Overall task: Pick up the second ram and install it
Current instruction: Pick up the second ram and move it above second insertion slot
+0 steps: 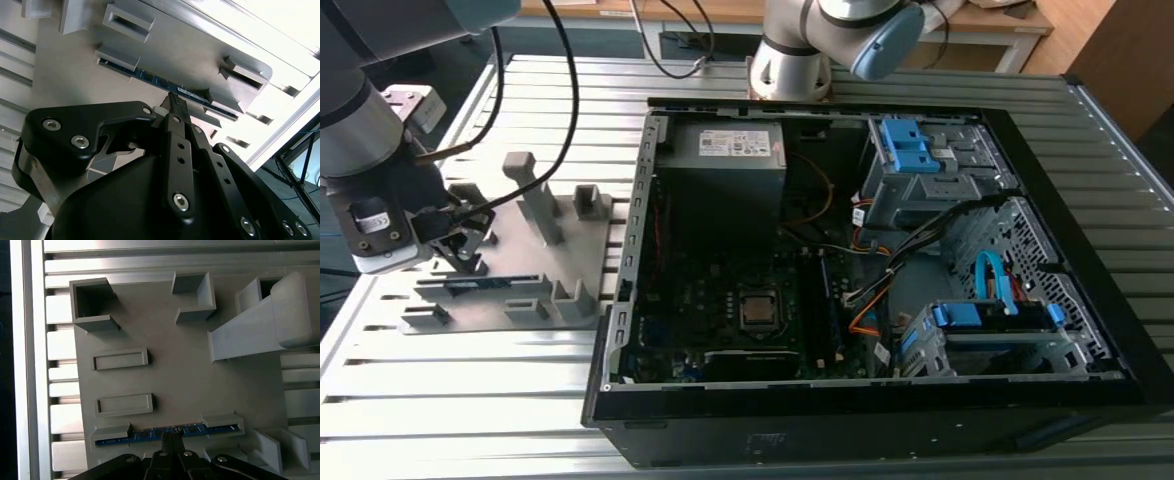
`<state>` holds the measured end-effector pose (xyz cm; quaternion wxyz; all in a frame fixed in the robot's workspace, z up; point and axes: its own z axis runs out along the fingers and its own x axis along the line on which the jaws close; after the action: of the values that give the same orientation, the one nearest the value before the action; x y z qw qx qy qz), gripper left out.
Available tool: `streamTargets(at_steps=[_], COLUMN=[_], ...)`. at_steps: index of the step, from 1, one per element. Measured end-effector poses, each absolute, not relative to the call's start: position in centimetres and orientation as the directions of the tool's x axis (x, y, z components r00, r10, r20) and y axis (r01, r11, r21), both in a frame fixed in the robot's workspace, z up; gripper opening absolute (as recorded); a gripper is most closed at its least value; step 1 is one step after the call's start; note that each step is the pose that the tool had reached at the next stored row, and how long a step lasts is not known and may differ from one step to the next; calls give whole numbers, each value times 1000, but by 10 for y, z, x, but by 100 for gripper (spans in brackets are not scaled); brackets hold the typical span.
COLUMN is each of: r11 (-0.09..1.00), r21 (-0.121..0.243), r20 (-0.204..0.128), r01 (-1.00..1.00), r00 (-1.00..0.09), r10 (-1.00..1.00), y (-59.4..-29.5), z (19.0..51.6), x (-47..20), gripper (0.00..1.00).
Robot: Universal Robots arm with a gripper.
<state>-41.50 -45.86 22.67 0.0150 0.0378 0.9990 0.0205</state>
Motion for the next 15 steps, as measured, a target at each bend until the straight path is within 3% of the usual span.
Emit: streamTargets(at_steps=[15], r11=[998], r21=[42], r20=[-28], r01=[-35], r00=[-999], r10=[-34], y=[-459], z=[227], x=[-415], gripper=[10])
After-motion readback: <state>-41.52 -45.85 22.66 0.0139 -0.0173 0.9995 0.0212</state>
